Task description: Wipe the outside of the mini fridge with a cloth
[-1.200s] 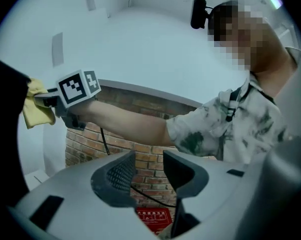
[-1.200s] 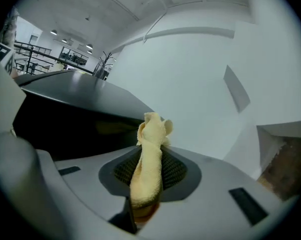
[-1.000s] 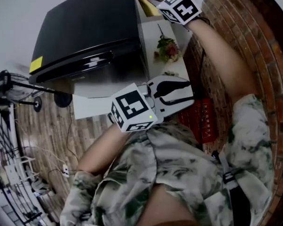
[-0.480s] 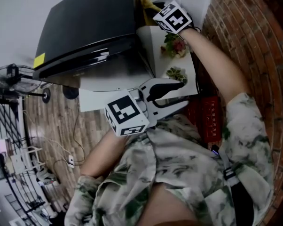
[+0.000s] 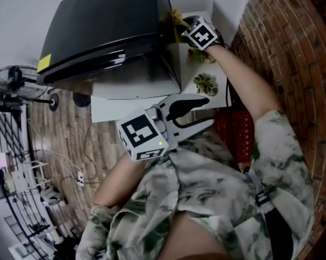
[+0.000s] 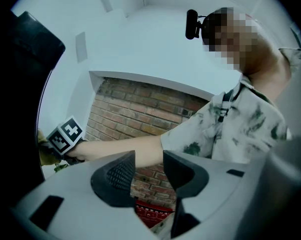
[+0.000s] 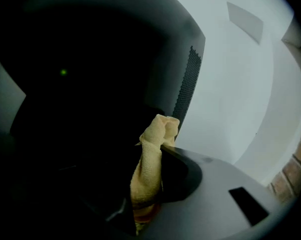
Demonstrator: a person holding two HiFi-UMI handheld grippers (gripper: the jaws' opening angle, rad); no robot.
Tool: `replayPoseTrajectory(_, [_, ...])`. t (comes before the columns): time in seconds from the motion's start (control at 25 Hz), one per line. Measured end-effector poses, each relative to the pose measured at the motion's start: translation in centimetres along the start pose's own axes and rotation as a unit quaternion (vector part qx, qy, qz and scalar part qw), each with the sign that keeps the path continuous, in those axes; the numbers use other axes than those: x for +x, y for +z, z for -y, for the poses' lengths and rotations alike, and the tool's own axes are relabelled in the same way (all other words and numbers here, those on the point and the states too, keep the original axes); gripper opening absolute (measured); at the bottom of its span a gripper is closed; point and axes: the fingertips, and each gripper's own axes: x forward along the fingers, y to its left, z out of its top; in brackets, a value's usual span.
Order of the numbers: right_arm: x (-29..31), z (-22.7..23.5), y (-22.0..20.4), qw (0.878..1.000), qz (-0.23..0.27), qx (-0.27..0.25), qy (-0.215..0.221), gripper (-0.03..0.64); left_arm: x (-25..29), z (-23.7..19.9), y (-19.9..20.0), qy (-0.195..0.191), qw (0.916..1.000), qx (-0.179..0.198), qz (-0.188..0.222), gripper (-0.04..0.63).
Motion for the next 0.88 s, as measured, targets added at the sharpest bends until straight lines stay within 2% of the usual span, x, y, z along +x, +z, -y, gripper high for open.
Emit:
replayPoseTrajectory(0.24, [2.6,-1.4,-4.8,0.999,-0.035,0.029,0.009,0.098,-0.2,-0.5,-0.2,0.009,1.0000,-0.002,0.000,0.166])
replayPoseTrajectory(0.48, [3.3,-1.8,-6.3,0.998,-0.030,0.060,0.014,0.097,-0.3,-1.2,-0.1,0.012,0.9999,-0.002,-0.003,0.166])
replayPoseTrajectory(0.68, [-0.3,-1.0,-4.1,0.997,0.018,0.077,0.013,0.098,-0.5,-1.4,0.0,0.008,1.0000,0.000,-0.001,0.166])
replayPoseTrajectory(0.88, [-6.3,-0.2,1.1,0.993,0.087,0.076,0.001,0.098,-0.9,-0.9,0.3,0.003,1.0000,0.003,0.001,0.166])
